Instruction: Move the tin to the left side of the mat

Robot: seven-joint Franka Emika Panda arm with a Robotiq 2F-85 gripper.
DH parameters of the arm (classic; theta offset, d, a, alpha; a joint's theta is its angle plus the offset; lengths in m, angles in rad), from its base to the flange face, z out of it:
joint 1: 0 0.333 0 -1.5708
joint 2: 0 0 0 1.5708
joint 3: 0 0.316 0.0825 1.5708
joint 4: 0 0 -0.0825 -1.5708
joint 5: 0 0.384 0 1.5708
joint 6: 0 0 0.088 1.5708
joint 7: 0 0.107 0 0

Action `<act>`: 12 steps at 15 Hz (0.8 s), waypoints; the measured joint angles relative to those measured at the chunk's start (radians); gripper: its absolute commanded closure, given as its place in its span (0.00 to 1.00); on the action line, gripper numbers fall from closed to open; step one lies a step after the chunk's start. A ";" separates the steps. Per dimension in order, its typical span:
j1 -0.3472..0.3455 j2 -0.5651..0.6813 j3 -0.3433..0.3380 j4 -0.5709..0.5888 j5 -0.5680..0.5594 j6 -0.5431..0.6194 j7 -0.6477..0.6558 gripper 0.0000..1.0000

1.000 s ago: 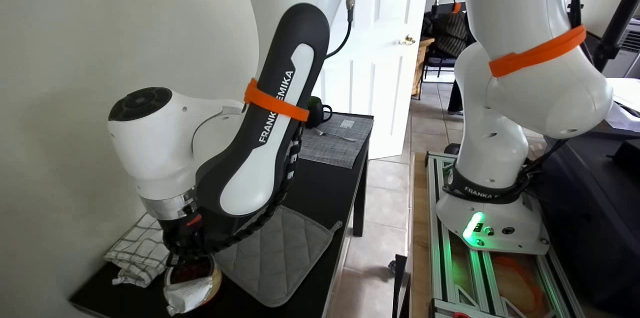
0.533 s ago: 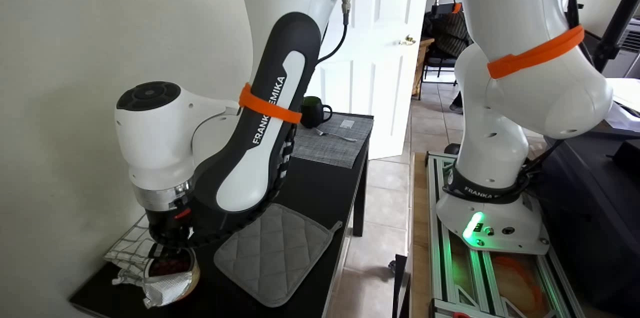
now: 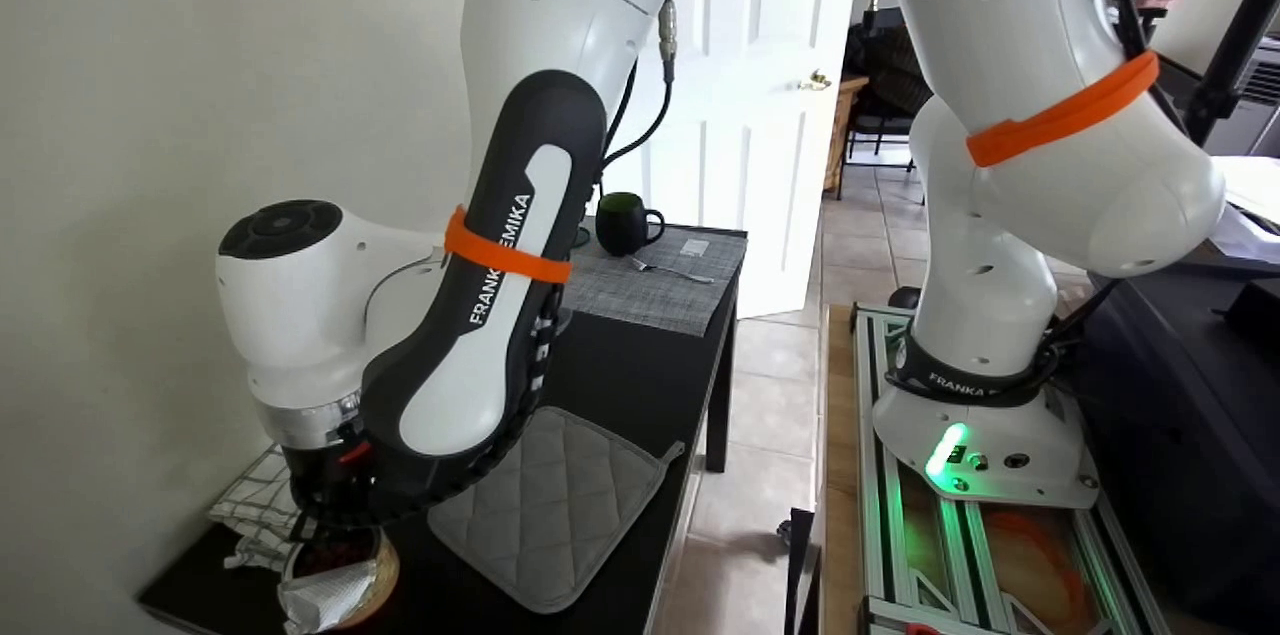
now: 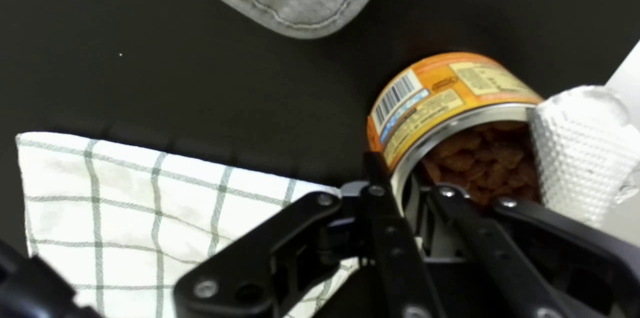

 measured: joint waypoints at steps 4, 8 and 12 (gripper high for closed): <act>-0.013 0.002 0.005 0.002 0.047 -0.030 -0.012 0.45; -0.026 -0.021 0.000 -0.016 0.060 -0.046 -0.011 0.16; -0.025 -0.082 -0.003 -0.066 0.059 0.022 -0.007 0.00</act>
